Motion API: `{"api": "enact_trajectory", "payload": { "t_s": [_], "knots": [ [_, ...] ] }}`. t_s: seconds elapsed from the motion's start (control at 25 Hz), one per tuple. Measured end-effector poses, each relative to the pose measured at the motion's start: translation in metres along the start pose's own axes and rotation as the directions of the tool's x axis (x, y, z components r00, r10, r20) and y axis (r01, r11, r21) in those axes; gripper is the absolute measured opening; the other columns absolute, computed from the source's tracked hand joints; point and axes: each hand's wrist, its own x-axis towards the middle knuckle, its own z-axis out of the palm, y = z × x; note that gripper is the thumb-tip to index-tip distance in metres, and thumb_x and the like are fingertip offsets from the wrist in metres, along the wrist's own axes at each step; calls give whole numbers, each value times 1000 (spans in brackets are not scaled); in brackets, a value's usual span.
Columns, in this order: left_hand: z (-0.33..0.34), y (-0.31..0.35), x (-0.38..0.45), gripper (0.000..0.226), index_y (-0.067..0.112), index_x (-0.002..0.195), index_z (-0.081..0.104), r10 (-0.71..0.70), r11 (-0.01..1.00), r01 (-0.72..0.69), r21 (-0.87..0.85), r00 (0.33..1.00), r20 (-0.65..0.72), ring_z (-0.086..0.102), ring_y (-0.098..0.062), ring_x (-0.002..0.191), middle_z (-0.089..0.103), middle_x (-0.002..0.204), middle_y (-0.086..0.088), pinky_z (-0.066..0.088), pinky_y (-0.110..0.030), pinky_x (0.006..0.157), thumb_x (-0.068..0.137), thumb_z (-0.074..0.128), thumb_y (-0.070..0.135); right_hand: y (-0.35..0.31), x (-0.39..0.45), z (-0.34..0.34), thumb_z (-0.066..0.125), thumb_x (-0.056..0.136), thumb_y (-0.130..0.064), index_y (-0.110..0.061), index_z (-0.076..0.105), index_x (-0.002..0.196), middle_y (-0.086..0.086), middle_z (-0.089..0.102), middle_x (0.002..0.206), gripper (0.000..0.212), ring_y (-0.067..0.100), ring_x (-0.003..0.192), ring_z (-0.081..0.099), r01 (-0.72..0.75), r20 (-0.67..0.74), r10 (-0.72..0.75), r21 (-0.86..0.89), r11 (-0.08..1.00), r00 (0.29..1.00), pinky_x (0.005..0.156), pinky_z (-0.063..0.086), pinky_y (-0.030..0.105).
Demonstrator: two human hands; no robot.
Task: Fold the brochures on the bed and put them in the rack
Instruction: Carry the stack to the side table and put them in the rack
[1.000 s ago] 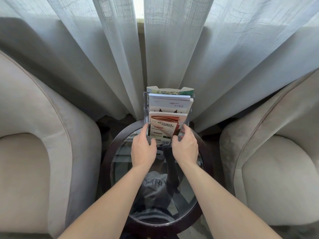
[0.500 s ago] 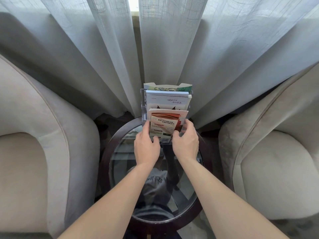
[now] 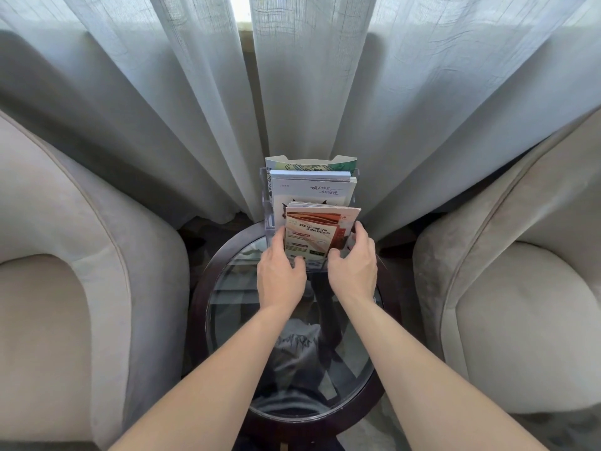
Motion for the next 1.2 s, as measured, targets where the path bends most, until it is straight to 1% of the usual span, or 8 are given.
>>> {"api": "enact_trajectory", "payload": {
  "t_s": [0.16, 0.28, 0.44, 0.52, 0.8, 0.88, 1.04, 1.2],
  "knots": [
    [0, 2, 1, 65, 37, 145, 33, -14, 1000, 14, -22, 1000, -1, 49, -19, 129, 56, 137, 4, 47, -47, 103, 88, 60, 21, 5, 6, -2, 66, 87, -12, -30, 44, 144, -5, 62, 134, 64, 16, 124, 57, -34, 26, 31, 123, 992, 999, 101, 48, 34],
    [0, 4, 1, 71, 41, 147, 27, -9, 1000, 9, -24, 1000, 6, 51, -20, 126, 57, 136, 4, 49, -44, 99, 87, 60, 23, 8, 10, -4, 66, 87, -10, -29, 46, 143, -6, 64, 131, 63, 14, 123, 58, -50, 32, 46, 157, 986, 998, 104, 49, 37],
    [0, 9, 0, 78, 45, 148, 16, -17, 999, 16, 31, 1000, 25, 57, -25, 114, 61, 128, -1, 53, -47, 91, 87, 59, 22, 8, 10, -5, 62, 86, -9, -36, 48, 140, -9, 59, 130, 63, 11, 121, 55, 8, 45, -16, 168, 986, 999, 97, 47, 29],
    [-1, 9, -2, 78, 44, 148, 16, -33, 999, 33, 18, 999, 18, 58, -25, 116, 61, 130, -1, 53, -47, 92, 88, 60, 21, 8, 11, -6, 61, 85, -9, -37, 47, 142, -9, 55, 131, 65, 11, 122, 53, 29, 55, -38, 157, 987, 998, 91, 43, 25],
    [5, 17, -7, 80, 43, 152, 15, -17, 999, 16, -41, 1000, -18, 56, -21, 120, 57, 137, 2, 52, -44, 95, 89, 57, 17, 7, 11, -10, 61, 90, -11, -36, 42, 148, -9, 53, 136, 66, 9, 125, 50, 87, 47, -95, 151, 985, 994, 87, 40, 15],
    [6, 16, -6, 79, 43, 151, 16, -42, 997, 41, -66, 999, -12, 57, -22, 120, 58, 137, 2, 51, -42, 95, 89, 58, 17, 5, 12, -10, 60, 91, -11, -34, 41, 148, -9, 52, 136, 64, 10, 126, 50, 88, 45, -95, 141, 986, 994, 89, 43, 19],
    [5, 11, -3, 74, 37, 150, 24, -64, 998, 64, -7, 998, -3, 56, -23, 121, 58, 136, 1, 48, -39, 94, 87, 61, 20, 5, 10, -8, 59, 91, -14, -30, 42, 147, -6, 51, 137, 62, 17, 129, 50, 65, 65, -73, 119, 991, 995, 101, 51, 39],
    [8, 13, -1, 73, 34, 150, 25, -71, 997, 71, -26, 997, -6, 53, -24, 126, 55, 140, 2, 46, -41, 98, 87, 60, 20, 6, 10, -4, 61, 90, -13, -34, 41, 145, -9, 51, 137, 63, 14, 129, 50, 62, 62, -72, 146, 987, 995, 100, 52, 40]
  ]
}}
